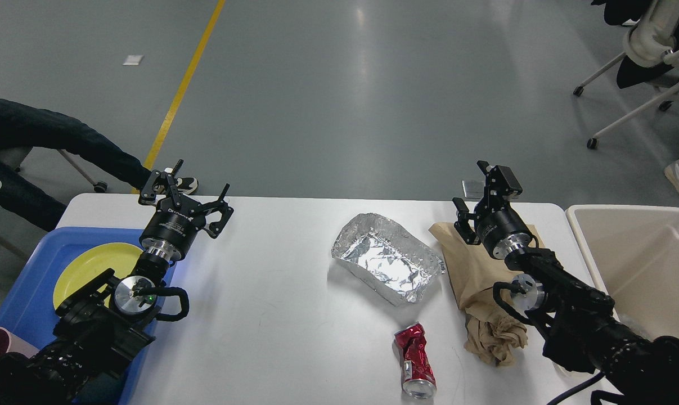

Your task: Tidy desktop

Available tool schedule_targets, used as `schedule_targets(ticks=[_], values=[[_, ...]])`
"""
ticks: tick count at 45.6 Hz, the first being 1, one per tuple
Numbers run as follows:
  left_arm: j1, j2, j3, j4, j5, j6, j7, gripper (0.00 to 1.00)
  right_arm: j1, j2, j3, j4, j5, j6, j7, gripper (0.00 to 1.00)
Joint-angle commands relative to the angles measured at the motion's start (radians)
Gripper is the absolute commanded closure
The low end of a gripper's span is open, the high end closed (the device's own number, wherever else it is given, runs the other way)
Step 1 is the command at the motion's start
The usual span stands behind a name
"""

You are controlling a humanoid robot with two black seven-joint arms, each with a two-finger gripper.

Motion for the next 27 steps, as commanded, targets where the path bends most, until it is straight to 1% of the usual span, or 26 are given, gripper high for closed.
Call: schedule_targets(ticks=[1,21,27], values=[[0.000,0.002,0.000,0.000,0.000,0.000,0.000,0.04,0.000,0.000,0.000,0.000,0.000,0.000,0.001,0.00],[0.000,0.002,0.000,0.000,0.000,0.000,0.000,0.04,0.000,0.000,0.000,0.000,0.000,-0.002,0.001,0.00],[0.000,-0.001,0.000,0.000,0.000,0.000,0.000,0.04,0.002,0.002,0.000,0.001,0.000,0.000,-0.005,0.00]])
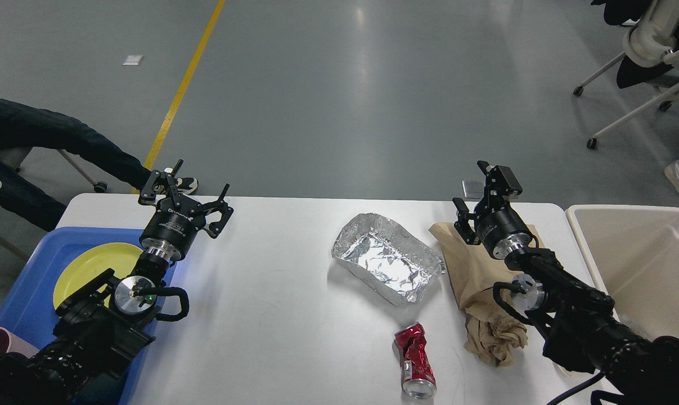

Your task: Tidy desktop

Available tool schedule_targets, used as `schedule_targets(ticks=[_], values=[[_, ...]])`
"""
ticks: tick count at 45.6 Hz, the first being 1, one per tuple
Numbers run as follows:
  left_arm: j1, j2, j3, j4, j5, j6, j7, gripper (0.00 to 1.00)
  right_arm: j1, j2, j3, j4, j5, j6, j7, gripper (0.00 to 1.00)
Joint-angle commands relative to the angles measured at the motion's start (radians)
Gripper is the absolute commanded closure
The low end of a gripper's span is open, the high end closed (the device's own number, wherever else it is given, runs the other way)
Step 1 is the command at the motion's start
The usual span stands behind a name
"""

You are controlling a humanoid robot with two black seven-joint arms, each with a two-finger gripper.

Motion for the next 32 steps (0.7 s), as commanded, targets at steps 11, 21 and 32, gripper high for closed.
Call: schedule_targets(ticks=[11,21,32], values=[[0.000,-0.001,0.000,0.000,0.000,0.000,0.000,0.04,0.067,-0.081,0.000,0.003,0.000,0.007,-0.006,0.00],[0.000,0.002,0.000,0.000,0.000,0.000,0.000,0.04,0.107,-0.235,0.006,0.001,0.000,0.002,-0.006,0.00],[0.000,-0.001,0.000,0.000,0.000,0.000,0.000,0.04,0.110,-0.260,0.006,0.001,0.000,0.001,0.000,0.00]])
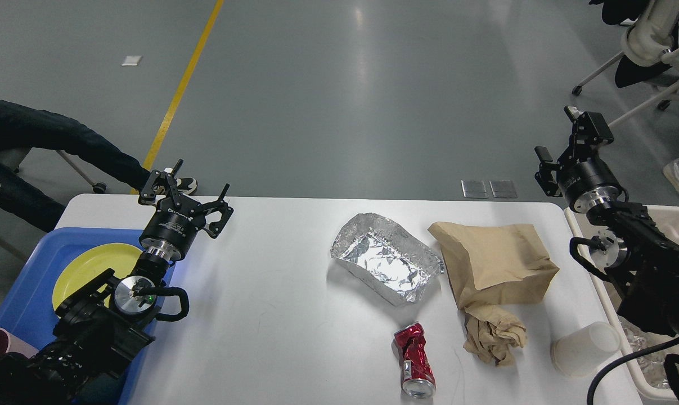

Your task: Tidy desktop

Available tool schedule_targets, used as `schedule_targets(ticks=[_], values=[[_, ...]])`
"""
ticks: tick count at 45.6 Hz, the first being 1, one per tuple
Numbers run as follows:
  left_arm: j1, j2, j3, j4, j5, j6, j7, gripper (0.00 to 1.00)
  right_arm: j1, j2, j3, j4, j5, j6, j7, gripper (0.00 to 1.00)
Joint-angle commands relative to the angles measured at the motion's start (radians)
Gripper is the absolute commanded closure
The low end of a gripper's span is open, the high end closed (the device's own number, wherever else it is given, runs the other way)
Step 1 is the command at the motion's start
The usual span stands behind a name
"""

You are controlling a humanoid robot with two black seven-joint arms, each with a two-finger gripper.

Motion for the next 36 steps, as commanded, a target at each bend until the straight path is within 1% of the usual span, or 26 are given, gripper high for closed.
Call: schedule_targets(ticks=[1,10,16,36], values=[[0.000,0.002,0.000,0.000,0.000,0.000,0.000,0.04,0.001,-0.027,-0.001,0.001,0.000,0.001,0.005,0.00],[0.000,-0.001,0.000,0.000,0.000,0.000,0.000,0.04,-0.025,-0.087,0.002,-0.016,0.000,-0.001,0.005,0.00],[0.000,-0.001,0.000,0.000,0.000,0.000,0.000,0.04,-0.031,-0.085,0.000,-0.065,0.000,-0.001,0.005,0.00],[-0.001,-0.001,0.000,0.000,0.000,0.000,0.000,0.04,-0.058,-0.087,-0.016,-0.070,0.000,-0.002,0.003,0.00]])
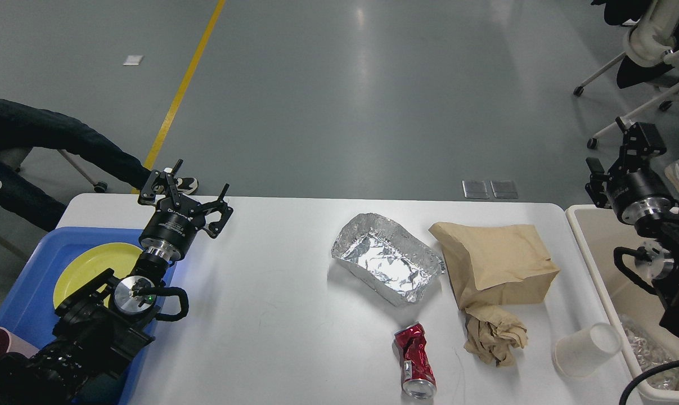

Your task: Tidy desktop

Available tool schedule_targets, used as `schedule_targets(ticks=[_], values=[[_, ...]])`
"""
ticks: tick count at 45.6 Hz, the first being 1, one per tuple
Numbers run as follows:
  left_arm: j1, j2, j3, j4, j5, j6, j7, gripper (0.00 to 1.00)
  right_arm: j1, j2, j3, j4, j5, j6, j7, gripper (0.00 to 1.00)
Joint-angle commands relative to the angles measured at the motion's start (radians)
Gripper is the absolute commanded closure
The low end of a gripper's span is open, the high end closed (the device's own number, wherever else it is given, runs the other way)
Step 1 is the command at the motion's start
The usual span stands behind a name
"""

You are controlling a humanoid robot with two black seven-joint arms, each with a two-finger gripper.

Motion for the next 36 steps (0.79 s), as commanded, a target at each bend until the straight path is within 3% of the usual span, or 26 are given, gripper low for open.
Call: schedule_targets(ticks=[1,11,17,28,32,36], values=[[0.000,0.000,0.000,0.000,0.000,0.000,0.000,0.04,-0.010,0.003,-0.008,0.004,0.000,0.000,0.000,0.00],[0.000,-0.003,0.000,0.000,0.000,0.000,0.000,0.04,0.004,-0.005,-0.069,0.033,-0.035,0.030,-0.006,0.00],[0.000,-0.003,0.000,0.000,0.000,0.000,0.000,0.04,0.101,-0.038,-0.319,0.050,-0.064,0.127,-0.009,0.00],[0.000,0.000,0.000,0.000,0.000,0.000,0.000,0.04,0.348,-0.063,-0.818,0.040,-0.066,0.167,-0.045,0.00],[0.000,-0.003,0.000,0.000,0.000,0.000,0.000,0.04,0.447,-0.055,-1.057,0.047,-0.065,0.243,-0.124,0.00],[0.000,-0.003,0.000,0.000,0.000,0.000,0.000,0.04,0.510,-0.028,-1.220,0.053,-0.063,0.290,-0.235,0.00]])
